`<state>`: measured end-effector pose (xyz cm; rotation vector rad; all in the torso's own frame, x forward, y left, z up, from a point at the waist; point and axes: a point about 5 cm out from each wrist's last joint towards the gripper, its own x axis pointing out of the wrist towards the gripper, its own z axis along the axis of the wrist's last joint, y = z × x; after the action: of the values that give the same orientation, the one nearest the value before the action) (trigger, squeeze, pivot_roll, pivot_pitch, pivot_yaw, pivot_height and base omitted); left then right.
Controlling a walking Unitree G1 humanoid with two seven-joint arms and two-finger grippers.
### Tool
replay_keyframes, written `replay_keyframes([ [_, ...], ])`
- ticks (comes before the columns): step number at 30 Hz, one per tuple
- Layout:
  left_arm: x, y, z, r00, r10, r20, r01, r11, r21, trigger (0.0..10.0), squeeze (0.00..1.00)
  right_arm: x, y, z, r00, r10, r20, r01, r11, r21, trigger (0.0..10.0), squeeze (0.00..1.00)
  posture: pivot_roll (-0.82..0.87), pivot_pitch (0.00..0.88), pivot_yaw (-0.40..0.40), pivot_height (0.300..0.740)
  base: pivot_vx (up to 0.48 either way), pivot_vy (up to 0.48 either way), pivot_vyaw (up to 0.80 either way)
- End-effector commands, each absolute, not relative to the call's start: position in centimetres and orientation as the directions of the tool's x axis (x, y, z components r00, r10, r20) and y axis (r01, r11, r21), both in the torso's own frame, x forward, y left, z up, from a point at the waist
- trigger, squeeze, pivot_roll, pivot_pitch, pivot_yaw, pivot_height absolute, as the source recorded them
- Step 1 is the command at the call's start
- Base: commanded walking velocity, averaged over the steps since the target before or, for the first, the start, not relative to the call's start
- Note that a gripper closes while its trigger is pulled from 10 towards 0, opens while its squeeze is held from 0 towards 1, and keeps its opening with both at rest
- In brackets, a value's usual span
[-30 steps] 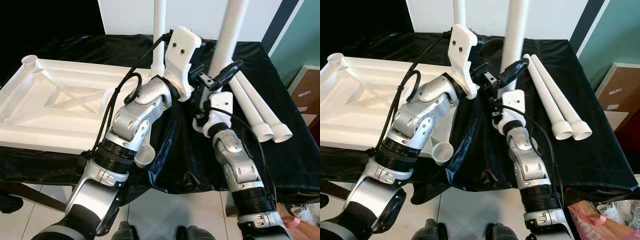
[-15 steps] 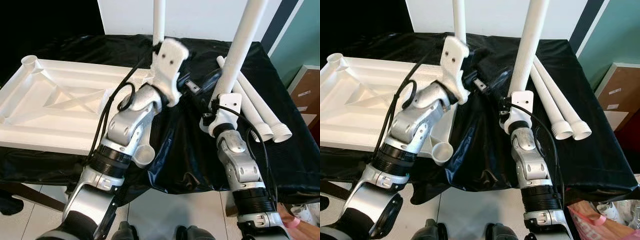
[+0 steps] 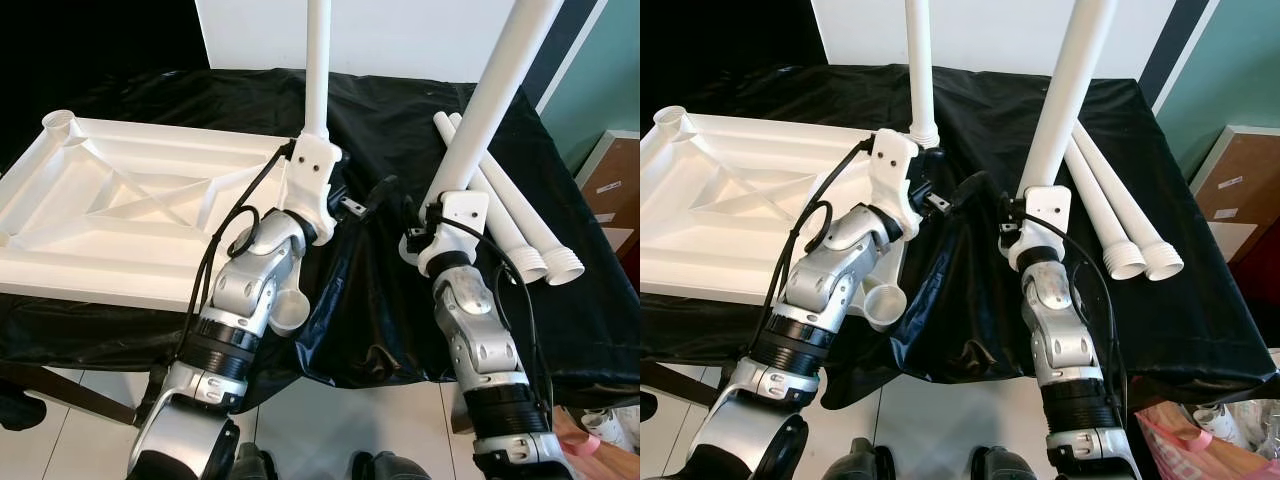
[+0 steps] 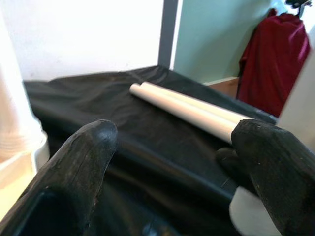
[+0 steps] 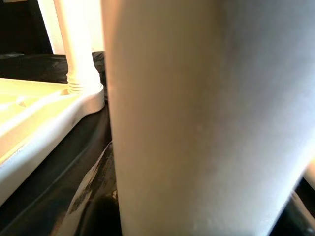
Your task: Building children table
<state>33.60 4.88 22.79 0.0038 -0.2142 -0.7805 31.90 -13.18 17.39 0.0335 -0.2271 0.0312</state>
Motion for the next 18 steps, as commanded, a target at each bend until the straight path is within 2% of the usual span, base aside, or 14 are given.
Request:
replay_keyframes([
  [1, 34.4, 6.6, 21.8, 0.852, -0.492, 0.177, 0.498, 0.867, 0.013, 10.0, 0.00, 31.4, -13.4, 17.4, 0.965, 0.032, 0.259, -0.039, 0.999, 0.022, 10.0, 0.00, -0.02, 0.128, -0.038, 0.740, 0.000, 0.000, 0.00],
  [9, 34.2, 8.6, 20.3, 0.865, -0.477, 0.152, 0.486, 0.874, -0.023, 10.0, 0.00, 30.7, -13.8, 17.0, 0.952, 0.025, 0.305, -0.035, 0.999, 0.029, 10.0, 0.00, -0.01, 0.132, -0.037, 0.740, 0.000, 0.000, 0.00],
  [18, 34.2, 9.1, 19.9, 0.874, -0.466, 0.136, 0.475, 0.879, -0.044, 10.0, 0.00, 30.7, -14.0, 16.9, 0.950, 0.023, 0.311, -0.031, 0.999, 0.023, 10.0, 0.00, -0.01, 0.135, -0.038, 0.740, 0.000, 0.000, 0.00],
])
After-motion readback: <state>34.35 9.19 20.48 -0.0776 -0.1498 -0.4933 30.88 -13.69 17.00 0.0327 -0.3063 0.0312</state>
